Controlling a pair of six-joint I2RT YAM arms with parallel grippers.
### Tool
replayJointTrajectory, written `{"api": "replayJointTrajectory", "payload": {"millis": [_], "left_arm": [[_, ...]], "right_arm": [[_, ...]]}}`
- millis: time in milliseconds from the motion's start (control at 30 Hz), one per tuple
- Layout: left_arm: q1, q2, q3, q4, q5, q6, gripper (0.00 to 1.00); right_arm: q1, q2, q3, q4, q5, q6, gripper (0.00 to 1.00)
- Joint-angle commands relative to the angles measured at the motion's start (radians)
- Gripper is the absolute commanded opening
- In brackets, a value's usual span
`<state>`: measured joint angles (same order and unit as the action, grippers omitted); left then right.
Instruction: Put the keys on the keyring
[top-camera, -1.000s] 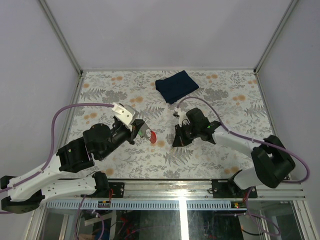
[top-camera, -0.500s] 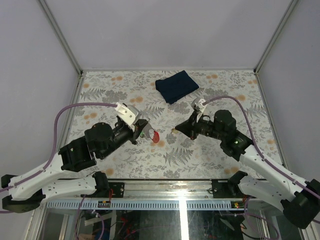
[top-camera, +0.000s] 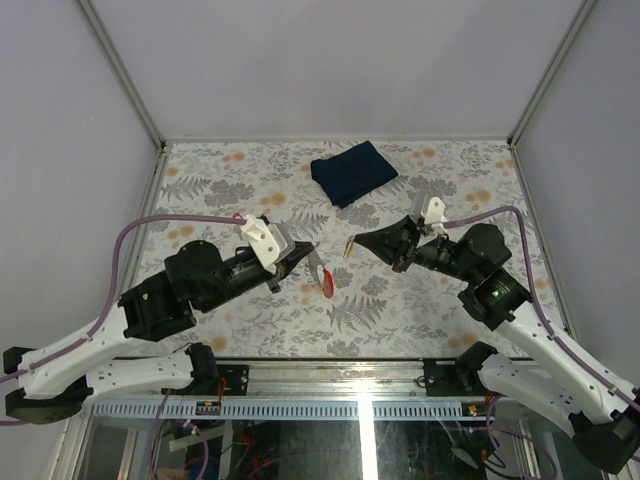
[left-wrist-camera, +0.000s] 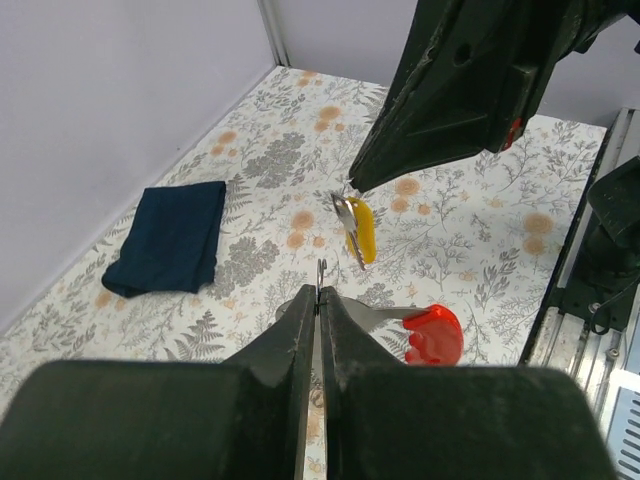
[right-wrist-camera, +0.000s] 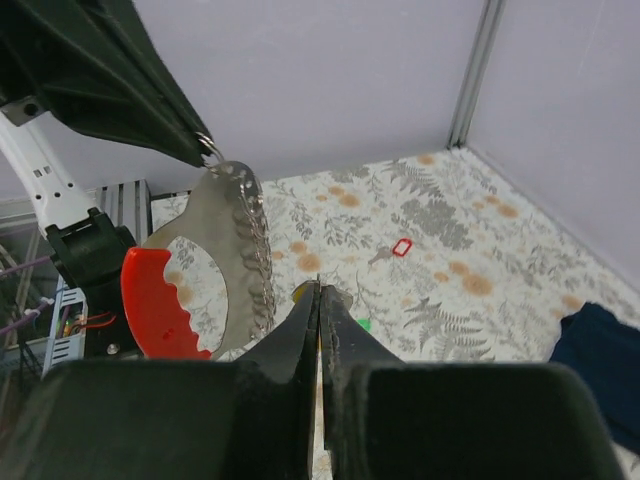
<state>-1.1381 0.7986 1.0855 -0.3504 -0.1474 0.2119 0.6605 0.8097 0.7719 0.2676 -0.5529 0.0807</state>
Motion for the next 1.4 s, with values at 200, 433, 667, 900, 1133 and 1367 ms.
{"api": "replayJointTrajectory", "payload": {"millis": [200, 433, 667, 900, 1133, 1367], "left_arm": [[-0.01, 0.099, 0.126, 0.072, -0.045, 0.155, 0.0], [-0.032, 0.197, 0.153, 0.118, -0.198, 0.213, 0.0], [-0.039, 0.215, 0.156, 0.105, -0.212, 0.216, 0.0], [-0.237, 0.23, 0.133, 0.182, -0.419, 0.402, 0.0], [-0.302, 0.179, 0.045, 0.335, -0.424, 0.479, 0.0], [-0.318, 0.195, 0.038, 0.36, -0.443, 0.49, 0.0]], "right_arm": [[-0.002, -0.084, 0.049, 0.067, -0.036, -0.148, 0.0], [-0.002, -0.115, 0.071, -0.021, 0.035, -0.194, 0.0], [-0.002, -0.127, 0.051, -0.02, 0.047, -0.208, 0.0], [-0.003, -0.143, 0.043, 0.01, -0.008, -0.245, 0.0], [-0.002, -0.183, 0.039, -0.007, -0.082, -0.307, 0.0], [-0.002, -0.175, 0.029, 0.046, -0.163, -0.296, 0.0]]}}
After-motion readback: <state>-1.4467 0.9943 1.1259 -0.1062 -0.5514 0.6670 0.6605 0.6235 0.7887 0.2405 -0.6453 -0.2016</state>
